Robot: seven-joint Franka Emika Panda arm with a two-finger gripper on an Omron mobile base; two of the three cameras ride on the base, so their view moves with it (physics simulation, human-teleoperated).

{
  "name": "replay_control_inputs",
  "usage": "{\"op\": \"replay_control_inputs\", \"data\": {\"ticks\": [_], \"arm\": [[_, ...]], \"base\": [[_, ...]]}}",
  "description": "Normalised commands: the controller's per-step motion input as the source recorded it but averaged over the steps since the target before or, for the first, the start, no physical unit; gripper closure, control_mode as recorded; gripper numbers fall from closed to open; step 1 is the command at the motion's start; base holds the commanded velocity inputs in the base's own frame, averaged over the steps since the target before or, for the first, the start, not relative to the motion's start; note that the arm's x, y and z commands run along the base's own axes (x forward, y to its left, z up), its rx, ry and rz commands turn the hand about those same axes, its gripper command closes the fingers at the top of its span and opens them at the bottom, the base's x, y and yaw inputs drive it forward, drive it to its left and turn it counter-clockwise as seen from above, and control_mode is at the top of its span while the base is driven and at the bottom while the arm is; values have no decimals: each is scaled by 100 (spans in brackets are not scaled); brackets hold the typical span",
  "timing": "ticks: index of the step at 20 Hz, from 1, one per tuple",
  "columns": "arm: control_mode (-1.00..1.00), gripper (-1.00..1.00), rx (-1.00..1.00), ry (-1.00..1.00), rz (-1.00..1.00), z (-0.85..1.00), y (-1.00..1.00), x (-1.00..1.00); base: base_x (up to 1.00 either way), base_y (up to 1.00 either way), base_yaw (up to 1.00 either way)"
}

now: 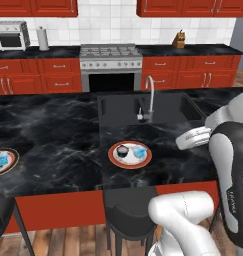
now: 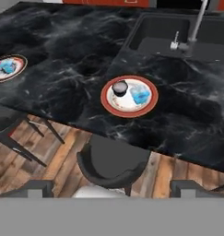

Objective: Place two yogurt containers on each plate.

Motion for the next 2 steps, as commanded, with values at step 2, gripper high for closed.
{"op": "replay_control_inputs", "data": {"ticks": [2], "arm": [[-100, -100, 0, 0, 28, 0, 10, 0]], "base": [[0, 0, 0]]}}
